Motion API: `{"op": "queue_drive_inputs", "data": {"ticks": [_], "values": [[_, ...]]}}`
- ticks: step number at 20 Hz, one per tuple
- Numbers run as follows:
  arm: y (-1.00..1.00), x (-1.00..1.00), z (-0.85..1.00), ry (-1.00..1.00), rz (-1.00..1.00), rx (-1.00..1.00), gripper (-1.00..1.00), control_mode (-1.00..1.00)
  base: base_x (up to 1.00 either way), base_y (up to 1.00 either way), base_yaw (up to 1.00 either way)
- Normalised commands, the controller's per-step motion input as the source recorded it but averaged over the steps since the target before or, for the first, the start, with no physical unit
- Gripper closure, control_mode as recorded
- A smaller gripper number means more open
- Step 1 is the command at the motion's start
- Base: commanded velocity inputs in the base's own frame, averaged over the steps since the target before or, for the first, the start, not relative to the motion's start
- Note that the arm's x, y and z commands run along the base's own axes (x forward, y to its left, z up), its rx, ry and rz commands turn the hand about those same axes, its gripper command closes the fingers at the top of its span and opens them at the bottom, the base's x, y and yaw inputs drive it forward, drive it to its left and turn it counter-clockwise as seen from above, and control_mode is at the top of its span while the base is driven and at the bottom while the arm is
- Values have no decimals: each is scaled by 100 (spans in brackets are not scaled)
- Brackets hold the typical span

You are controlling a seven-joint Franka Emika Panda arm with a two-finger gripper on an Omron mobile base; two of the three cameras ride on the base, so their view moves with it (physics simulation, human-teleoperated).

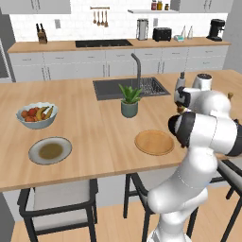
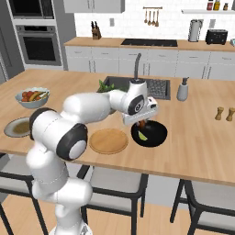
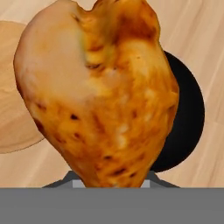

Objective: Pick the chicken drumstick and lemon wedge from their plates and place them in the bowl. Then put the bowl in the fridge.

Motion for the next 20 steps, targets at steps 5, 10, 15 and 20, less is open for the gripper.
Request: {"op": "queue_drive_inputs", "data": {"ticks": [5,10,15,20], "values": [[-31,24,-38,2,21,0,100,-100,0,0,0],[-6,40,-37,5,19,0,100,-100,0,0,0],[-2,54,-13,12,17,0,100,-100,0,0,0],[-26,13,-22,16,12,0,100,-100,0,0,0]]}}
